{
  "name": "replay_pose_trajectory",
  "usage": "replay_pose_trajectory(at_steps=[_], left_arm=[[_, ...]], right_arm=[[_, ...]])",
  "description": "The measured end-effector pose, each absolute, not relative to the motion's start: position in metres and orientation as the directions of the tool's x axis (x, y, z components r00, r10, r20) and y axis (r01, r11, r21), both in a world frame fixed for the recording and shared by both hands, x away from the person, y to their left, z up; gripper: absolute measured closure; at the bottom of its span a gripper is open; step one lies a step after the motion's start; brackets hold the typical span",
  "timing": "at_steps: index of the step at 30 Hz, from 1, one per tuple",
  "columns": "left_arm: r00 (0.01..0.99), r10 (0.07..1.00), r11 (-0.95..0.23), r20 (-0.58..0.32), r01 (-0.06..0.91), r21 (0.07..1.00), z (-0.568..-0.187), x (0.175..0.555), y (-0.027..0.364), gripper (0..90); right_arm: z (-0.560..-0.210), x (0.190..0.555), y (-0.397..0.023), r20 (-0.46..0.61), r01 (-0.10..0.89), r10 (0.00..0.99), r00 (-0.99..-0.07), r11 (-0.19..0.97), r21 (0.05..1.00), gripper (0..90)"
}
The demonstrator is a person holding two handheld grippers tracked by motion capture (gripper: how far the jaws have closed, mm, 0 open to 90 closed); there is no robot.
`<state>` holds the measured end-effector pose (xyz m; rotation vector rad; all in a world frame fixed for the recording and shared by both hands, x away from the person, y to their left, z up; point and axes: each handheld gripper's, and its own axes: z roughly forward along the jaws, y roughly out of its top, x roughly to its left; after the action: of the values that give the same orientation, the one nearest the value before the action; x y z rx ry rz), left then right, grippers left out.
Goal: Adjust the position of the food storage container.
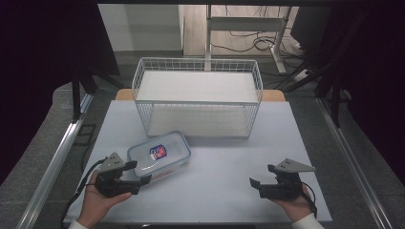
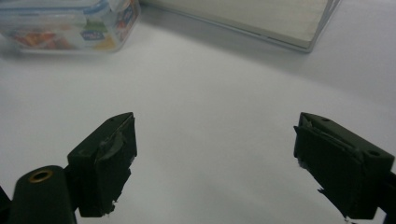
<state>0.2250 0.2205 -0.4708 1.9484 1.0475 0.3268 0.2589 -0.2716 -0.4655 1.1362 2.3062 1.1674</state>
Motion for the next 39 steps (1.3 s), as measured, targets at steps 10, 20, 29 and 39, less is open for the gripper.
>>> replay_pose_trajectory(at_steps=[10, 20, 29, 39], left_arm=[[0.606, 0.778, -0.257, -0.168, 0.550, 0.795, -0.471, 0.223, 0.219, 23.3], [0.586, 0.792, -0.231, -0.172, 0.548, 0.804, -0.461, 0.222, 0.225, 23.6], [0.585, 0.797, -0.242, -0.150, 0.537, 0.808, -0.447, 0.253, 0.220, 24.0], [0.578, 0.808, -0.280, -0.111, 0.543, 0.792, -0.438, 0.286, 0.214, 24.9]], right_arm=[[-0.468, 0.265, -0.271, 0.066, 0.525, 0.766, -0.639, 0.372, 0.766, 15.1], [-0.462, 0.261, -0.253, 0.054, 0.499, 0.739, -0.671, 0.397, 0.770, 15.1], [-0.467, 0.264, -0.256, 0.039, 0.515, 0.748, -0.662, 0.417, 0.749, 16.3], [-0.466, 0.259, -0.265, 0.043, 0.524, 0.766, -0.641, 0.396, 0.754, 17.6]])
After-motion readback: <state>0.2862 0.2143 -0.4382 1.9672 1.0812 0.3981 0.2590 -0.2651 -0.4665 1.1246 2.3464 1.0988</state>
